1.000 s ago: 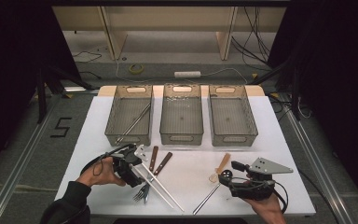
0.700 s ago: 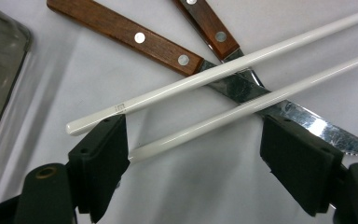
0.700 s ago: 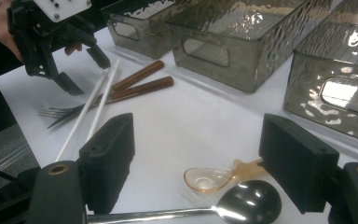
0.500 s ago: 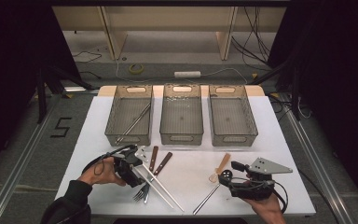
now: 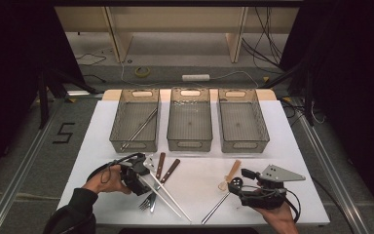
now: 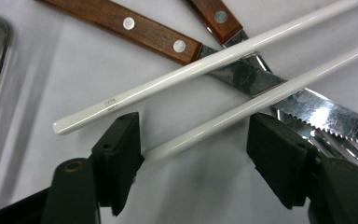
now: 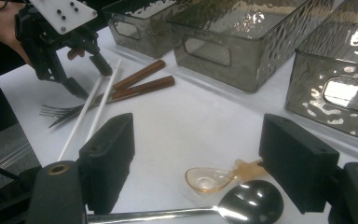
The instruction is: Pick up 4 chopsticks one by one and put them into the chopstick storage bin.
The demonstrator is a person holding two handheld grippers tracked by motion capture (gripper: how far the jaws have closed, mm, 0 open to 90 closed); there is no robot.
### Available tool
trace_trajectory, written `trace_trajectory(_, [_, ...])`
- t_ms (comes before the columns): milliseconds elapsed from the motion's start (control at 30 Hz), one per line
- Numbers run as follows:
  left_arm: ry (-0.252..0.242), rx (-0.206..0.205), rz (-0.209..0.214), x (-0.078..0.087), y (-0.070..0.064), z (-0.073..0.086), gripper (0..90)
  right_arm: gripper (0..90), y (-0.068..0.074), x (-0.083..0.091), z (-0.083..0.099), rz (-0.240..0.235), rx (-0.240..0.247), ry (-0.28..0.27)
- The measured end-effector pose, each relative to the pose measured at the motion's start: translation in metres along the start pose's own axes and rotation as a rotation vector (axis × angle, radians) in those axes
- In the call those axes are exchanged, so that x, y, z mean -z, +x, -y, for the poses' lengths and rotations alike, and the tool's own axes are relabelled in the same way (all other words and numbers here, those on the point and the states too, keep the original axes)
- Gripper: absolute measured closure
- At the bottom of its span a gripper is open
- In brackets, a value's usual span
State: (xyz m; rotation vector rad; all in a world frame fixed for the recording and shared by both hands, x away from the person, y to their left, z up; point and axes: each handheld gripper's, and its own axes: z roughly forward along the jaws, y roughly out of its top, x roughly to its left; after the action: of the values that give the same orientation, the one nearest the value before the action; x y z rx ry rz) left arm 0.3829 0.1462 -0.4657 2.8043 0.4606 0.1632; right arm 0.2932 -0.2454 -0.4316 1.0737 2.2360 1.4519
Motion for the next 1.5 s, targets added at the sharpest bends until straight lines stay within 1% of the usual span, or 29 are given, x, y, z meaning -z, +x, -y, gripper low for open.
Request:
trace_trajectory(100, [0.013, -0.011, 0.0, 0.001, -0.001, 0.0, 39.4, 27.7, 0.0, 0.0, 0.0, 0.0, -0.001, 0.0])
trace_trajectory(133, [0.027, -0.026, -0.001, 0.002, -0.001, -0.001, 40.7, 27.6, 0.0, 0.0, 0.0, 0.001, -0.001, 0.0])
trace_trajectory(167, [0.03, -0.028, -0.001, 0.002, -0.001, -0.001, 42.0, 27.6, 0.0, 0.0, 0.0, 0.0, 0.0, -0.001])
trace_trajectory(333, [0.03, -0.038, 0.007, 0.002, -0.005, -0.002, 48.6, 27.6, 0.0, 0.0, 0.0, 0.001, -0.002, -0.002])
trace_trajectory(367, [0.04, -0.051, 0.007, 0.003, -0.005, -0.002, 50.1, 27.6, 0.0, 0.001, 0.0, 0.001, -0.003, -0.001])
trace_trajectory(500, [0.034, -0.063, 0.006, 0.003, -0.008, -0.002, 54.3, 27.6, 0.0, 0.001, 0.0, 0.002, -0.002, -0.002])
trace_trajectory(567, [0.045, -0.082, 0.004, 0.004, -0.009, -0.002, 56.0, 27.6, 0.0, 0.001, 0.0, 0.002, -0.001, -0.002])
trace_trajectory(633, [0.041, -0.077, 0.005, 0.004, -0.011, -0.002, 57.9, 27.6, -0.001, 0.001, 0.0, 0.003, -0.001, 0.001])
trace_trajectory(667, [0.046, -0.083, 0.005, 0.004, -0.011, -0.002, 58.7, 27.6, -0.001, 0.001, 0.0, 0.004, -0.001, 0.002])
trace_trajectory(700, [0.055, -0.098, 0.006, 0.004, -0.011, -0.002, 59.7, 27.6, -0.001, 0.001, 0.0, 0.004, -0.002, 0.002])
trace_trajectory(800, [0.058, -0.1, 0.002, 0.005, -0.015, -0.002, 62.2, 27.6, -0.001, 0.001, 0.0, 0.004, -0.001, 0.002])
trace_trajectory(867, [0.063, -0.116, 0.003, 0.005, -0.016, -0.002, 64.2, 27.6, 0.0, 0.001, 0.0, 0.006, 0.0, 0.002])
trace_trajectory(933, [0.063, -0.116, 0.006, 0.005, -0.017, -0.002, 66.1, 27.6, -0.001, 0.001, 0.0, 0.005, 0.0, 0.002])
trace_trajectory(967, [0.071, -0.128, 0.005, 0.006, -0.018, -0.002, 67.3, 27.6, -0.001, 0.001, 0.0, 0.006, -0.001, 0.004])
trace_trajectory(1000, [0.068, -0.131, 0.003, 0.005, -0.018, -0.002, 68.3, 27.6, -0.001, 0.001, 0.0, 0.006, -0.001, 0.004])
trace_trajectory(1100, [0.069, -0.139, 0.001, 0.005, -0.021, -0.002, 70.1, 27.6, 0.0, 0.001, 0.0, 0.006, 0.0, 0.004])
trace_trajectory(1133, [0.077, -0.147, 0.001, 0.006, -0.021, -0.002, 70.5, 27.6, -0.001, 0.001, 0.0, 0.006, 0.001, 0.005])
trace_trajectory(1200, [0.075, -0.148, 0.0, 0.006, -0.021, -0.002, 71.0, 27.6, 0.0, 0.001, 0.0, 0.006, 0.0, 0.009])
trace_trajectory(1233, [0.075, -0.158, 0.002, 0.006, -0.022, -0.002, 71.5, 27.6, 0.0, 0.001, 0.0, 0.006, 0.0, 0.01])
trace_trajectory(1300, [0.07, -0.162, 0.006, 0.006, -0.022, -0.001, 72.5, 27.6, 0.0, 0.001, 0.0, 0.006, 0.0, 0.011])
trace_trajectory(1333, [0.074, -0.172, 0.007, 0.006, -0.021, -0.001, 73.1, 27.6, 0.0, 0.001, 0.0, 0.006, 0.0, 0.01])
trace_trajectory(1467, [0.072, -0.183, 0.012, 0.006, -0.023, -0.001, 75.4, 27.6, -0.001, 0.001, 0.0, 0.007, 0.0, 0.011])
trace_trajectory(1500, [0.07, -0.178, 0.014, 0.006, -0.023, -0.001, 75.6, 27.6, -0.001, 0.001, 0.0, 0.007, 0.0, 0.012])
